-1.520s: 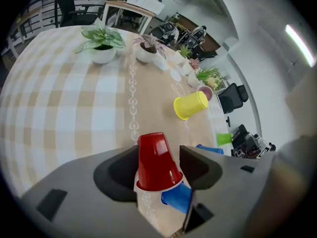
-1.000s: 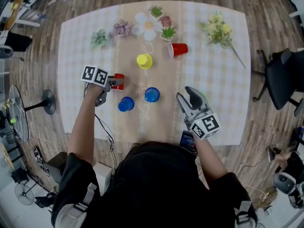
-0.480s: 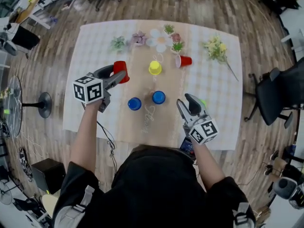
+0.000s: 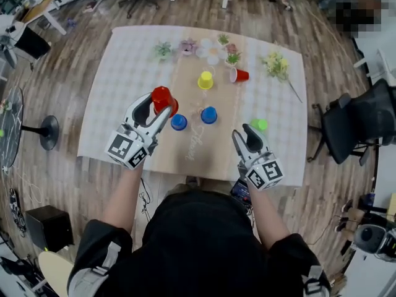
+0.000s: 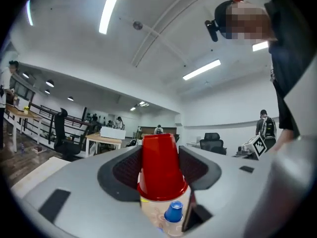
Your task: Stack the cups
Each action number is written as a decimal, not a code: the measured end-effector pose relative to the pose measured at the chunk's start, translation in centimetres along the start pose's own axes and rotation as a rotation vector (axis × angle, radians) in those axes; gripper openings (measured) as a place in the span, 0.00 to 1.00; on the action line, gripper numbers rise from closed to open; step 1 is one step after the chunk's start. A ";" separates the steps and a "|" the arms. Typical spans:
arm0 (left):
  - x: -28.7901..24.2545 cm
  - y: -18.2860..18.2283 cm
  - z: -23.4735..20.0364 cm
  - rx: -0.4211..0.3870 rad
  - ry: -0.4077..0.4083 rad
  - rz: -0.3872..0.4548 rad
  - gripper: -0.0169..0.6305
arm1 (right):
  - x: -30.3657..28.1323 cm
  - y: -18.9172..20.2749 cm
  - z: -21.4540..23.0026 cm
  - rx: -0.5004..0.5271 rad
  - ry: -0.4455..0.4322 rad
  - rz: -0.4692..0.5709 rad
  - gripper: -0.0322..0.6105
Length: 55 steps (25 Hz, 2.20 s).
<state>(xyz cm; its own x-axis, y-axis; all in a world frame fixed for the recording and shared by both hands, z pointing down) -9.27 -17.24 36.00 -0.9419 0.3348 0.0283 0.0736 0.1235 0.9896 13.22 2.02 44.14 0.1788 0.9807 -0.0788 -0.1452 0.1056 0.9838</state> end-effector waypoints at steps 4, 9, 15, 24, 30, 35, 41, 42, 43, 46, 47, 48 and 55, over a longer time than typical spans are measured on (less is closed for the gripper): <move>2.7 2.1 2.6 -0.054 -0.030 0.080 0.38 | 1.7 1.0 -1.5 -0.006 0.015 -0.020 0.31; 4.1 6.4 5.4 -0.138 -0.043 0.041 0.38 | 3.0 2.1 -3.1 -0.001 0.018 -0.046 0.31; 5.0 12.9 6.0 -0.084 -0.023 -0.030 0.38 | 2.8 3.5 -5.3 -0.001 0.021 -0.084 0.31; 3.9 20.5 7.1 -0.078 -0.022 -0.092 0.37 | 4.6 6.4 -4.4 -0.037 0.043 -0.123 0.31; 3.6 23.4 7.0 -0.093 -0.011 -0.145 0.36 | 4.0 7.0 -4.0 -0.042 0.048 -0.123 0.31; 3.2 24.5 7.1 -0.125 -0.008 -0.202 0.36 | 4.1 7.6 -4.3 -0.048 0.045 -0.131 0.31; 3.1 25.7 6.6 -0.125 -0.026 -0.288 0.36 | 3.7 8.4 -4.3 -0.053 0.044 -0.149 0.30; 3.1 25.9 6.5 -0.121 -0.028 -0.299 0.36 | 3.5 8.3 -4.3 -0.047 0.041 -0.151 0.30; 3.2 26.0 6.4 -0.116 -0.030 -0.307 0.36 | 3.3 8.2 -4.3 -0.042 0.038 -0.150 0.30; 3.3 26.2 6.3 -0.108 -0.035 -0.317 0.36 | 2.7 7.8 -4.2 -0.041 0.031 -0.142 0.30; 3.3 26.2 6.2 -0.106 -0.038 -0.324 0.36 | 2.5 7.7 -4.2 -0.039 0.029 -0.140 0.30; 3.4 26.2 6.2 -0.100 -0.043 -0.334 0.36 | 2.3 7.7 -4.2 -0.037 0.027 -0.139 0.30; 4.4 26.2 5.9 -0.055 -0.071 -0.440 0.36 | 1.7 7.8 -4.4 -0.041 0.011 -0.141 0.30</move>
<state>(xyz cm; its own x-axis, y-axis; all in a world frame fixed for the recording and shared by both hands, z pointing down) -9.55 -7.03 61.27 -0.8546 0.3256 -0.4045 -0.3479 0.2192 0.9115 8.08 5.24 50.95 0.1892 0.9575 -0.2178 -0.1586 0.2487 0.9555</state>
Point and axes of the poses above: the fingertips, and each gripper's own axes: x backward along the fingers, z to its right, y out of its underside, the point moved 5 cm from there along x, backward along the fingers, and after that the axes turned 4 degrees about x, right-handed, at the moved point
